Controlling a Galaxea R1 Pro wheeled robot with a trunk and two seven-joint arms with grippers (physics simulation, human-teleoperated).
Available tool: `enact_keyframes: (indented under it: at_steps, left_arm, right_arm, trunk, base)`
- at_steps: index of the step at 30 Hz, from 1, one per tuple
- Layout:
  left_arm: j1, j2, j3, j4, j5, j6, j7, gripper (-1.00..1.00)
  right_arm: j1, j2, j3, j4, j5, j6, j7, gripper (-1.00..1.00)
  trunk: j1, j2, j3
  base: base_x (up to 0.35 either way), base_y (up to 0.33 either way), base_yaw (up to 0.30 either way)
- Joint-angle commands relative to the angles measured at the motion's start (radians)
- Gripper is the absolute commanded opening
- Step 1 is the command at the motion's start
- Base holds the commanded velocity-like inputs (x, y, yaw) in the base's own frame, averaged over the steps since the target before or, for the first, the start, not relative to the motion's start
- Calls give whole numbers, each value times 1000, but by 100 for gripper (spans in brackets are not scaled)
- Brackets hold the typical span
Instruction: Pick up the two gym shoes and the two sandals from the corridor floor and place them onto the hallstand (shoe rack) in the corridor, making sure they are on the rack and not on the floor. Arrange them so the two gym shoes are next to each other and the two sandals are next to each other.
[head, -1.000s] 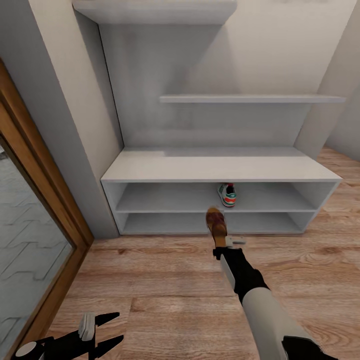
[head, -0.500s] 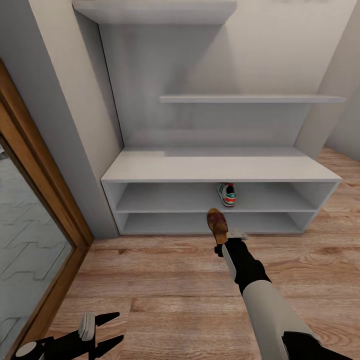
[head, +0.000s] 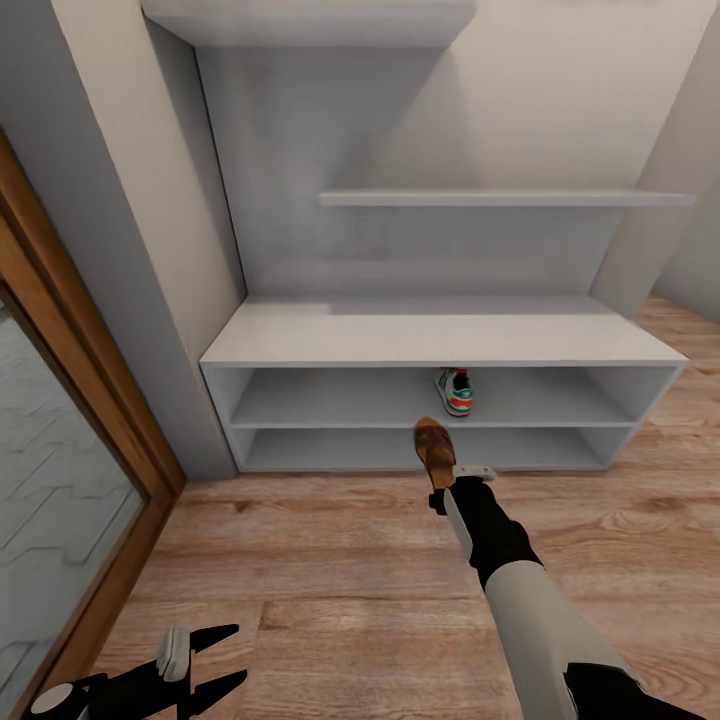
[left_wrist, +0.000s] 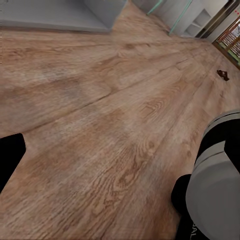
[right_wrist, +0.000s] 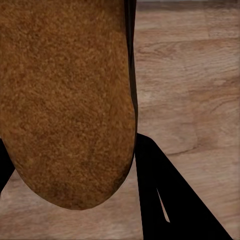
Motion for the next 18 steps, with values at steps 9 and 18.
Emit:
enact_keyframes:
  at_steps: [9,18]
  left_arm:
    - [-1,0,0,1,2,-7,-2,100]
    - [-1,1,-1,1,2,-9,-2,100]
  right_arm:
    - [-1,1,-4,0,7,5,1,-100]
    - [-1,1,-3,-2,7,5,1,-100]
  trunk:
    - [0,0,-1]
    - [0,0,-1]
  base:
    - [220,0,0]
    - [49,0,0]
